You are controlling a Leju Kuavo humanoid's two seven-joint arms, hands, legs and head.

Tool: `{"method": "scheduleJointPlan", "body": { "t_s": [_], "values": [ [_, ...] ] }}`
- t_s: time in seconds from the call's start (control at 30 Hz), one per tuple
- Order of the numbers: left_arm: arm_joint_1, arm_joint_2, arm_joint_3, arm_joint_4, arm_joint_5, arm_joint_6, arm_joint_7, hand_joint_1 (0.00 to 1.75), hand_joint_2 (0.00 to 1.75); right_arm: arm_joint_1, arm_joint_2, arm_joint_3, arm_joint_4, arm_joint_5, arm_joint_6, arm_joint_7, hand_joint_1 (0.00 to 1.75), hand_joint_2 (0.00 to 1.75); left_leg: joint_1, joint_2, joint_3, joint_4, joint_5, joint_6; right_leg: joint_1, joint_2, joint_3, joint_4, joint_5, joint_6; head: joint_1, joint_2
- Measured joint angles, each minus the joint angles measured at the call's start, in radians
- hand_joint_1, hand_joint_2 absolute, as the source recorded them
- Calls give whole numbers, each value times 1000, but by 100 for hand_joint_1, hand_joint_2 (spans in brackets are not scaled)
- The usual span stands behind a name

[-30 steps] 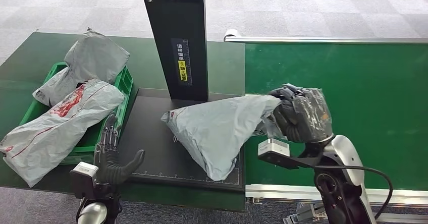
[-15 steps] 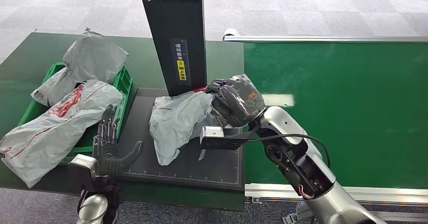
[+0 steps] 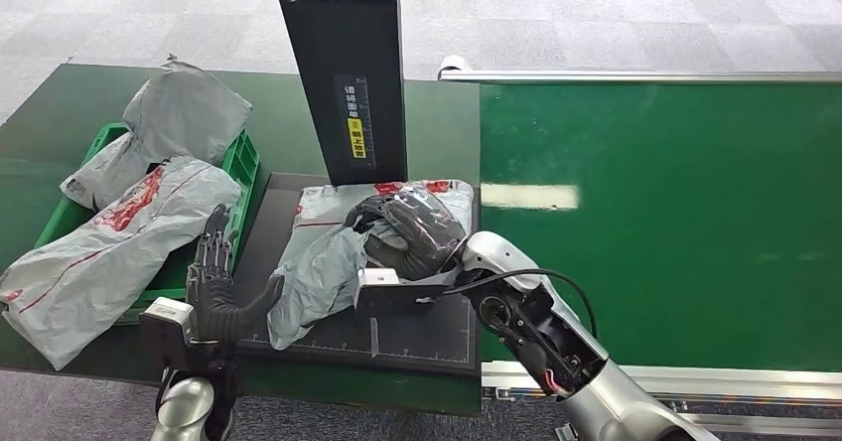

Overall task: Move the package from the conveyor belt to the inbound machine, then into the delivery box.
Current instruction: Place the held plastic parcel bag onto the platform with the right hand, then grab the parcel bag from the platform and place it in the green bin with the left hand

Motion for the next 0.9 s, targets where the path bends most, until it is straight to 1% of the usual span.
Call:
{"method": "scheduleJointPlan", "body": {
  "t_s": [0.1,0.33,0.43,0.53,0.63,0.73,0.8,0.9],
  "values": [
    [0,2,0,0,0,2,0,0,175,0,5,-20,0,-176,89,-39,0,175,0,0,0,0,0,0,0,0,0,0,0,0,0,0],
    [14,12,0,0,0,-2,5,0,175,-1,-9,-133,-7,-531,221,-66,0,175,0,0,0,0,0,0,0,0,0,0,0,0,0,0],
    [24,18,0,-4,1,-23,6,0,175,23,-29,-203,-19,-713,303,-89,0,175,0,-1,0,0,0,0,0,-1,0,0,0,0,0,0],
    [38,24,0,-21,8,-57,17,0,175,81,-67,-289,-52,-869,360,-106,0,175,0,-3,-1,0,0,0,0,-2,0,-1,0,0,0,0],
    [61,31,0,-53,17,-111,32,0,175,174,-106,-392,-96,-935,373,-115,0,175,0,-4,-2,0,-1,1,-1,-2,0,-1,0,0,0,0],
    [82,36,0,-81,27,-151,39,0,175,258,-125,-478,-132,-939,374,-117,0,175,-1,-4,-3,0,-1,1,-1,-2,-1,-1,0,0,0,0],
    [90,38,0,-93,29,-161,40,0,175,290,-130,-515,-149,-938,375,-118,0,175,0,-3,-3,0,-1,1,-1,-2,-2,-1,0,0,0,0],
    [94,39,0,-102,29,-167,41,0,175,313,-134,-545,-166,-935,375,-116,0,175,0,-3,-3,0,-1,0,0,-2,-2,-1,0,0,0,0]
  ]
}}
